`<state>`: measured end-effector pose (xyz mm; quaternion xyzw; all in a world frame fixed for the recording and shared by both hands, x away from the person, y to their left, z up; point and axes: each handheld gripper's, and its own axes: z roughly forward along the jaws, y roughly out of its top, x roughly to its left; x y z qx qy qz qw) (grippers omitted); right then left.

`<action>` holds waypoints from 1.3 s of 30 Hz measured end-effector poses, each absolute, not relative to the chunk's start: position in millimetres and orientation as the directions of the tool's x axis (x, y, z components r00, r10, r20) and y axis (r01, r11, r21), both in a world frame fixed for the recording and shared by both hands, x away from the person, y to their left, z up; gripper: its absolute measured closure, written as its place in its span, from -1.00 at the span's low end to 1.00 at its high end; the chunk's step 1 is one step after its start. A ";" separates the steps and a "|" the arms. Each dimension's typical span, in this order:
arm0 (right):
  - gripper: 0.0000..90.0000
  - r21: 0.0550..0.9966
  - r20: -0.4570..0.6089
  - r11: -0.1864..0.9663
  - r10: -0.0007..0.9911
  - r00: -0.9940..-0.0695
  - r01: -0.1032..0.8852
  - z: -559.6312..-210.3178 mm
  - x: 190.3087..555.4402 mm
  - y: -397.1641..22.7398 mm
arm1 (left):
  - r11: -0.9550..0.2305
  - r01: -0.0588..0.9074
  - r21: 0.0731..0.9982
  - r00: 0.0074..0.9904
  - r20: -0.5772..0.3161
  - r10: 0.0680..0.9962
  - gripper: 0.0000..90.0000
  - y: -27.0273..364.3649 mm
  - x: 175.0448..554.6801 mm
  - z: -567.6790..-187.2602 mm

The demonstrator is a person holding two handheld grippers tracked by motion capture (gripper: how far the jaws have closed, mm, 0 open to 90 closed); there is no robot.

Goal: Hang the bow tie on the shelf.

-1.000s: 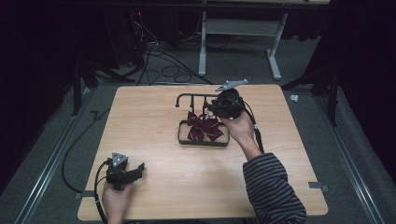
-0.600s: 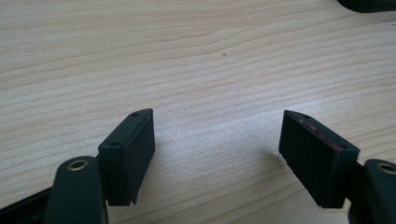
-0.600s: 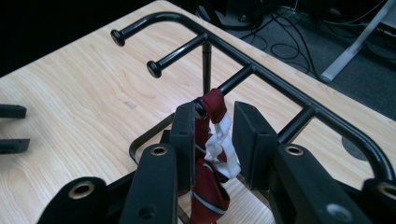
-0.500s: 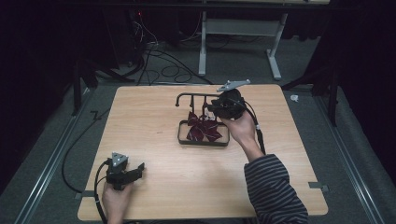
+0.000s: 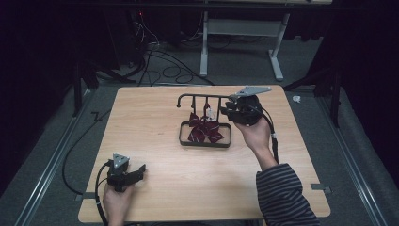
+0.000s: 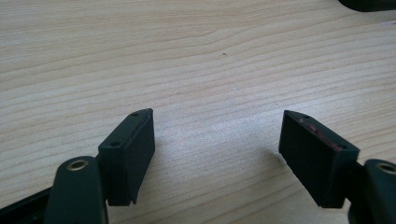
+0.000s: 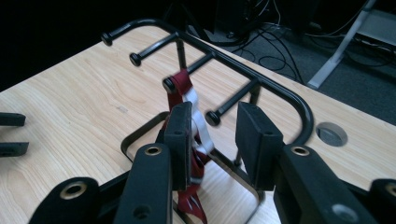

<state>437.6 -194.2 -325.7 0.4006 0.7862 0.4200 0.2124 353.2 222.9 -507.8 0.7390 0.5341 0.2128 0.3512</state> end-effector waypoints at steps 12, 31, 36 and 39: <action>0.48 0.838 0.029 0.283 0.830 -0.556 0.466 -341.1 416.0 -226.1 | -0.185 0.638 0.747 0.338 -0.056 0.939 -0.39 222.4 353.2 -508.0; 0.48 0.844 0.072 0.225 0.853 -0.518 0.487 -360.2 394.2 -257.3 | -0.186 0.637 0.748 0.337 -0.053 0.940 -0.39 221.6 353.2 -508.1; 0.47 0.843 0.086 0.211 0.855 -0.511 0.495 -363.8 389.0 -262.5 | -0.186 0.637 0.748 0.335 -0.052 0.941 -0.39 221.5 353.2 -508.2; 0.47 0.843 0.090 0.206 0.857 -0.508 0.496 -365.5 386.6 -266.3 | -0.186 0.637 0.749 0.335 -0.052 0.941 -0.39 221.4 353.2 -508.2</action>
